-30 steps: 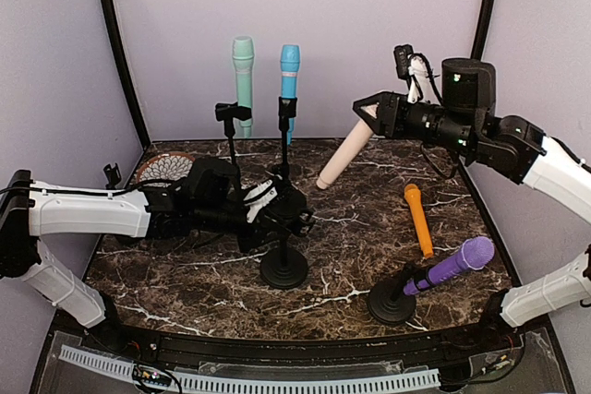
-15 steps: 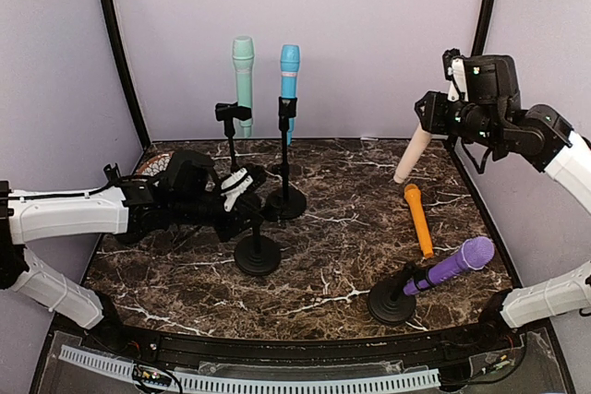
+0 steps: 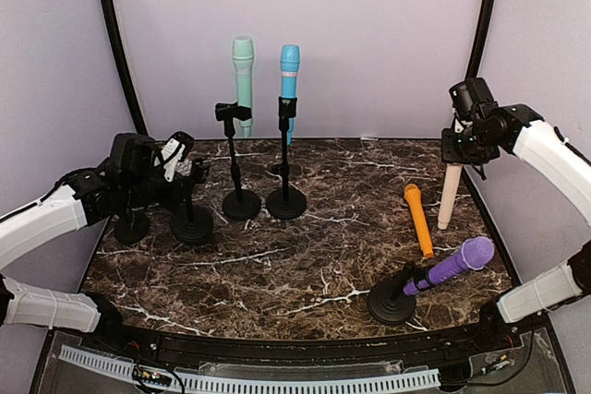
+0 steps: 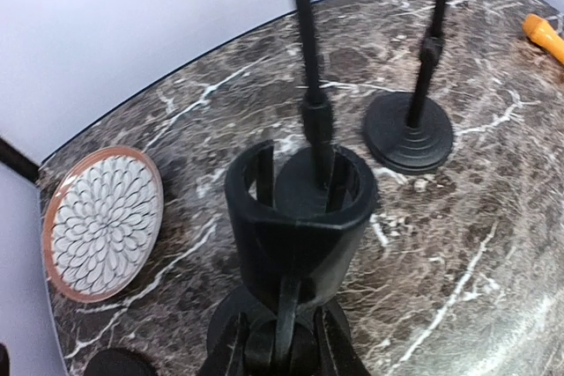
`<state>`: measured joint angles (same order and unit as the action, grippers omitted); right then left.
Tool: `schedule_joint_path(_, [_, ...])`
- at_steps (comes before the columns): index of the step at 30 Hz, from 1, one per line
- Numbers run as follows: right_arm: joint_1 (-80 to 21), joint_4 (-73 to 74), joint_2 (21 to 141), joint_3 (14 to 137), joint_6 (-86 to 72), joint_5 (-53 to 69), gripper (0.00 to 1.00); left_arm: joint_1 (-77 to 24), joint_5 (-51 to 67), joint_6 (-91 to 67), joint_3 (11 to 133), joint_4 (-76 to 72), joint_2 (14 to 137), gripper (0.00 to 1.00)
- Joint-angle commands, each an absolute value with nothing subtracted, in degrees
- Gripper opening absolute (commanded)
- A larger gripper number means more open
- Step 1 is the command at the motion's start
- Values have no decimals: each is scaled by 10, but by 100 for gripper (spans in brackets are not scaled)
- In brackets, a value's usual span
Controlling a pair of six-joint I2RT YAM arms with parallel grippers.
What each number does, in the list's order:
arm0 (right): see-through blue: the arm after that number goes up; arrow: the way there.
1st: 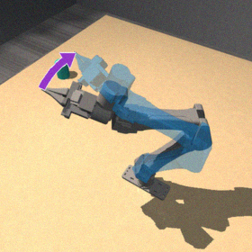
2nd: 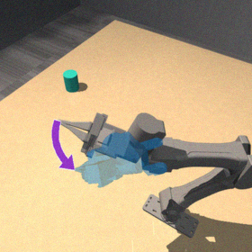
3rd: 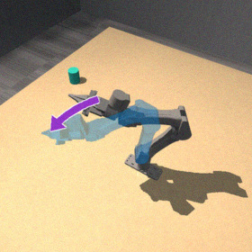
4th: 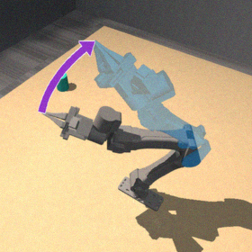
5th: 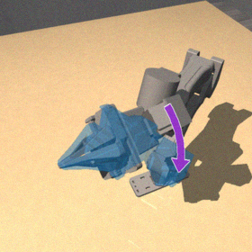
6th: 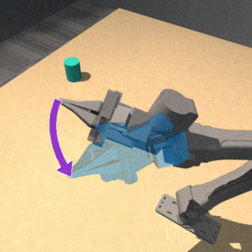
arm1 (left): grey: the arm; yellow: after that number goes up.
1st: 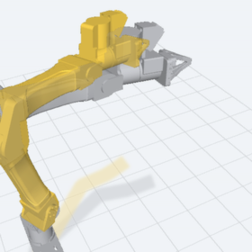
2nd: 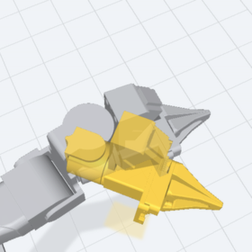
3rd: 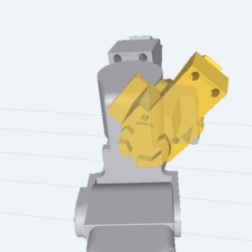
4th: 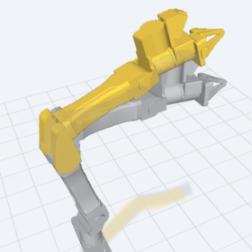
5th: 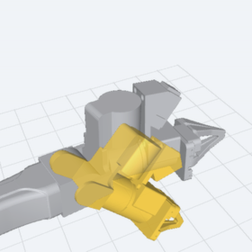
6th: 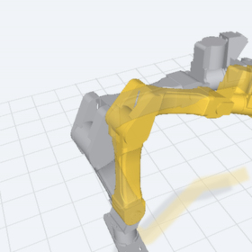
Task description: Remove the microphone from the stand
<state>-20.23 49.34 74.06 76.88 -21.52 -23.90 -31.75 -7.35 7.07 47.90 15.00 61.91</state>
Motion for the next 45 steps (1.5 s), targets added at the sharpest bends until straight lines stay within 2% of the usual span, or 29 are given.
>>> schedule_joint_path(1, [-177, 514, 768, 757, -216, -230, 15, -254, -100, 47, 476, 150, 588, 0])
schedule_joint_path(10, [-126, 514, 842, 748, -183, -155, 16, -151, -48, 3, 491, 156, 626, 0])
schedule_joint_path(23, [-33, 357, 926, 665, -191, -46, 25, -121, -90, -11, 494, 158, 654, 0])
schedule_joint_path(28, [-11, 293, 963, 639, -211, -29, 34, -120, -105, -10, 497, 165, 664, 8])
schedule_joint_path(35, [-6, 257, 1004, 633, -224, -25, 40, -120, -112, -6, 499, 169, 672, 25])
schedule_joint_path(39, [-5, 248, 1010, 632, -228, -31, 46, -120, -112, -4, 500, 171, 674, 30])
schedule_joint_path(45, [17, 223, 1003, 618, -235, -3, 60, -120, -106, -4, 504, 176, 678, 44])
